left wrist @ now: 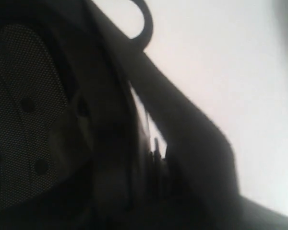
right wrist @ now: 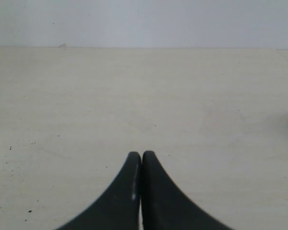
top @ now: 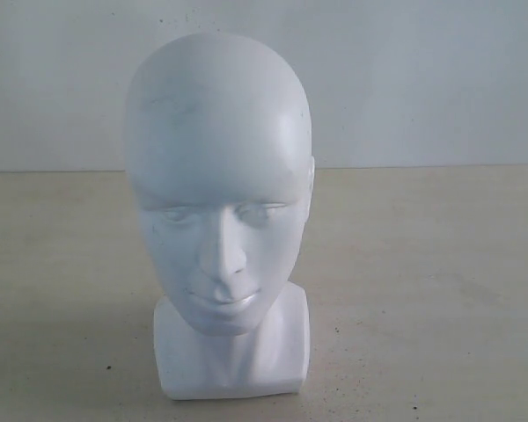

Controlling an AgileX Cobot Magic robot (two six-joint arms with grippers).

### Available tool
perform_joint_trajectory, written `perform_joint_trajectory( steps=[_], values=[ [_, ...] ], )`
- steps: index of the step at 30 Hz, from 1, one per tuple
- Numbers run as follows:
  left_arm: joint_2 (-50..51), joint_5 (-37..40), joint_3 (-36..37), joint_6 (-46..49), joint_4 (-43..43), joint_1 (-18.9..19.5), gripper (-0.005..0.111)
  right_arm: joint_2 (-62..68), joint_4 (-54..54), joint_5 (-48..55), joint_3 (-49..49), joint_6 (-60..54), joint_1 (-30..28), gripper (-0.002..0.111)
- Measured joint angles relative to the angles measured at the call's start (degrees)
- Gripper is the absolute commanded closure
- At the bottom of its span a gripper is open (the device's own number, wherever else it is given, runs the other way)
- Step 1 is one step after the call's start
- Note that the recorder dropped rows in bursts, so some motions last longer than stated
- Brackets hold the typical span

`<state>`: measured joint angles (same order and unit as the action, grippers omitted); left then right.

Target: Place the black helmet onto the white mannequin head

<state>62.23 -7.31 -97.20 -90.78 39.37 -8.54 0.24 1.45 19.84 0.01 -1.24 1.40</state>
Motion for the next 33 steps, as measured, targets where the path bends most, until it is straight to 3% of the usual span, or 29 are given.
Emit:
perform_joint_trajectory(
  steps=[8,18,24,28,33],
  values=[
    [1.27,-17.83,5.71,-11.36,-2.64,0.00,0.102,0.00,0.00,0.00,0.00,0.00,0.00,0.108],
    [7.55,-37.15,6.34,-23.70,-4.27,0.00,0.102,0.00,0.00,0.00,0.00,0.00,0.00,0.108],
    [13.26,-54.28,6.34,-29.36,-9.57,0.00,0.102,0.00,0.00,0.00,0.00,0.00,0.00,0.108],
    [15.65,-59.70,6.34,-29.74,-10.77,0.00,0.102,0.00,0.00,0.00,0.00,0.00,0.00,0.108],
    [17.98,-61.18,8.06,-29.74,-10.51,0.00,0.102,0.00,0.00,0.00,0.00,0.00,0.00,0.108]
  ],
)
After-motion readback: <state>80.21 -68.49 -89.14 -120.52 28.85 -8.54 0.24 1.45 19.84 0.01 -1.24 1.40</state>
